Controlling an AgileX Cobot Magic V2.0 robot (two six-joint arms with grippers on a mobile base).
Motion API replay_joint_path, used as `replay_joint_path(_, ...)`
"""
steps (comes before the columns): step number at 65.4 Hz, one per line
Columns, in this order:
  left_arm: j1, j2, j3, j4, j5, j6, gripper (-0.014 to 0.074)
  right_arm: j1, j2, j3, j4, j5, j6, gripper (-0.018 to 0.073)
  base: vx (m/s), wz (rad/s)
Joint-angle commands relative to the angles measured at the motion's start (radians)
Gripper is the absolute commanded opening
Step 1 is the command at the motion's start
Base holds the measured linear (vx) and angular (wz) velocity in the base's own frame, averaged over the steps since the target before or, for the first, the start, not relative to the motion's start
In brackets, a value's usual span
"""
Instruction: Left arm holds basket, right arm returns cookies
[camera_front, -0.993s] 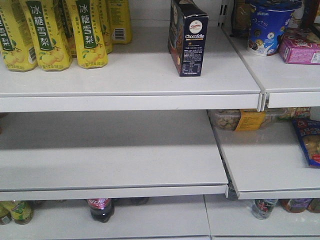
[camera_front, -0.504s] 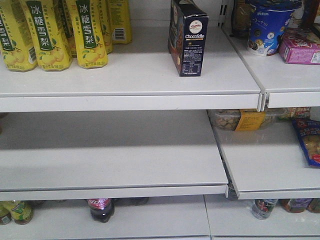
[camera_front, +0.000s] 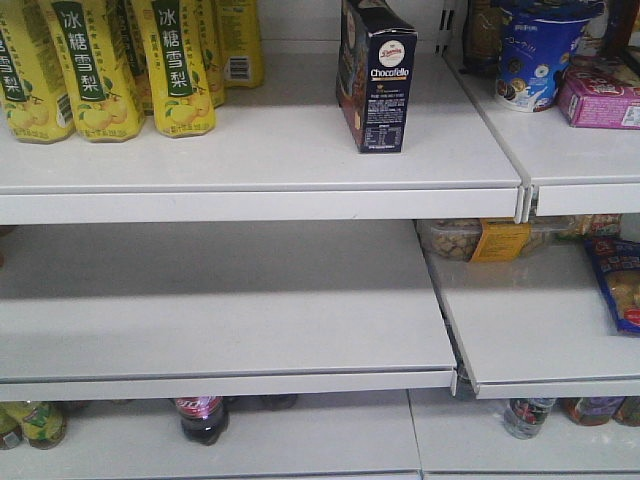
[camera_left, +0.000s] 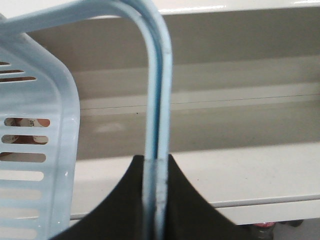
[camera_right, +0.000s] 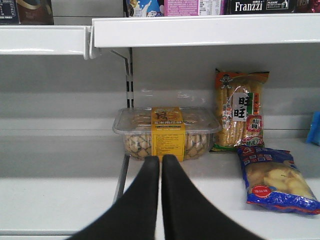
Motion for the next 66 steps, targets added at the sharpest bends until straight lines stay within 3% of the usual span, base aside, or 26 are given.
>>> replay_joint_path(1, 0.003, -0.011, -0.027, 0.014, -0.105, 0.012, -0.0006, -0.005, -0.012, 0.003, -0.009, -0.070, 0.000, 0.0000, 0.00, 0.00)
replay_joint_path(66, 0.003, -0.011, -0.027, 0.014, -0.105, 0.012, -0.0006, -0.005, -0.012, 0.003, -0.009, -0.070, 0.001, 0.0000, 0.00, 0.00)
